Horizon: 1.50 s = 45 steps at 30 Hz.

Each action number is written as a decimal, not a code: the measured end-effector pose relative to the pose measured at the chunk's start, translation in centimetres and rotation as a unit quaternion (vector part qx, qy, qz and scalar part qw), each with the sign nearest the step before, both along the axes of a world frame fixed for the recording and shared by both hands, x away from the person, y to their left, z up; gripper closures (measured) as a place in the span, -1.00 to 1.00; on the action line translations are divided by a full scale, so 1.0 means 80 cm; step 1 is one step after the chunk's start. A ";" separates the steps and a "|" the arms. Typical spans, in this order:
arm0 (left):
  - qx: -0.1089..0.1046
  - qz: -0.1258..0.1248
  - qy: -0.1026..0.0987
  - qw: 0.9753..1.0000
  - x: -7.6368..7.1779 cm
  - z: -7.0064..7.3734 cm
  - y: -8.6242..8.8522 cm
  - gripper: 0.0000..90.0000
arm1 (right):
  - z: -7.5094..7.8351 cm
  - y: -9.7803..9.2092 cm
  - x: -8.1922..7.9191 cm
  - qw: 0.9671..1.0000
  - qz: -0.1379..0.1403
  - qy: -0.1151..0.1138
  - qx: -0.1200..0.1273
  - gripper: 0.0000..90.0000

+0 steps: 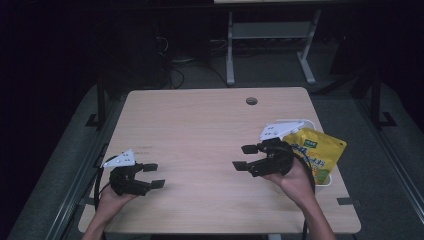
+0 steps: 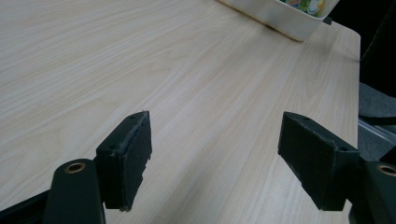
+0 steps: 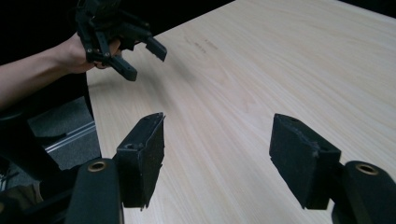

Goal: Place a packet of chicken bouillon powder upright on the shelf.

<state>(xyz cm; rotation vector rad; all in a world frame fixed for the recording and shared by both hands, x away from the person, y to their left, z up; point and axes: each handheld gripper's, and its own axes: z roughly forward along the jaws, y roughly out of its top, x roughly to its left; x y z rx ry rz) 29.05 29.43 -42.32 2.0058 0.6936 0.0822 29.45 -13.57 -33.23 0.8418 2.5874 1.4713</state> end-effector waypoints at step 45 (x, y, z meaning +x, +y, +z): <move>0.011 0.003 -0.004 1.000 0.000 0.000 -0.001 -0.45 | -0.117 0.116 -0.012 0.990 0.107 0.077 -0.048 -0.31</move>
